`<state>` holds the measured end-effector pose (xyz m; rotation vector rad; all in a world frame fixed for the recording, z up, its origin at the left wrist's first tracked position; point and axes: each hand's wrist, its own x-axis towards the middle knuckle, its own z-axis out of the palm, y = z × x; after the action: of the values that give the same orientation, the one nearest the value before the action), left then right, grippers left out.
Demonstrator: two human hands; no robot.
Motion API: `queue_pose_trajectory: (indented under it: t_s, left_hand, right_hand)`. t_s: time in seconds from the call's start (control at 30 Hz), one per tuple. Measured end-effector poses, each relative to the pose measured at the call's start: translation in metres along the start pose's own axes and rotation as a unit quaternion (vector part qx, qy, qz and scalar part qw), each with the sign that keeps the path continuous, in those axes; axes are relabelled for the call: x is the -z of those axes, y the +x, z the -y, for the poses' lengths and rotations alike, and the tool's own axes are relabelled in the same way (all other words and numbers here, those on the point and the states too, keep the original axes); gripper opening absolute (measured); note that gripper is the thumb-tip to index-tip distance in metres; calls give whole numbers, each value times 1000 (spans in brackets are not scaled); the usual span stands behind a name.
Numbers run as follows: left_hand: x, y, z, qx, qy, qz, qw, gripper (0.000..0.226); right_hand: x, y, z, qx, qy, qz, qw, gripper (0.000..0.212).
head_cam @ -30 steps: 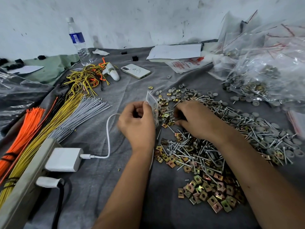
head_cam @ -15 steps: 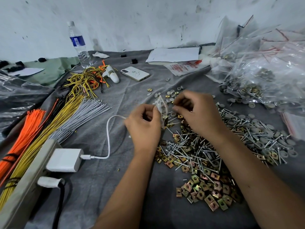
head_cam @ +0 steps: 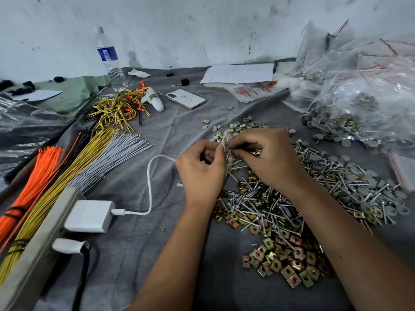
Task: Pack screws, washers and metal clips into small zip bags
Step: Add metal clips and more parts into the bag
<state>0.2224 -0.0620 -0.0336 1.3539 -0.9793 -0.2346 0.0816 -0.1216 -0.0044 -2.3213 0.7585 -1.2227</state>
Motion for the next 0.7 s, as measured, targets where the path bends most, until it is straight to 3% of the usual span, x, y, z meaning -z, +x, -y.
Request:
queue_pose_trajectory:
  t_s: [0.27, 0.43, 0.7]
  left_hand:
    - [2, 3, -2, 23, -29, -49, 998, 17]
    - [11, 11, -1, 87, -79, -92, 989, 21]
    - [26, 22, -5, 246, -201, -21, 948, 28]
  right_hand:
    - [2, 0, -3, -2, -45, -30, 999, 14]
    - [-10, -3, -7, -16, -170, 196, 966, 23]
    - [-13, -2, -1, -43, -196, 222, 954, 25]
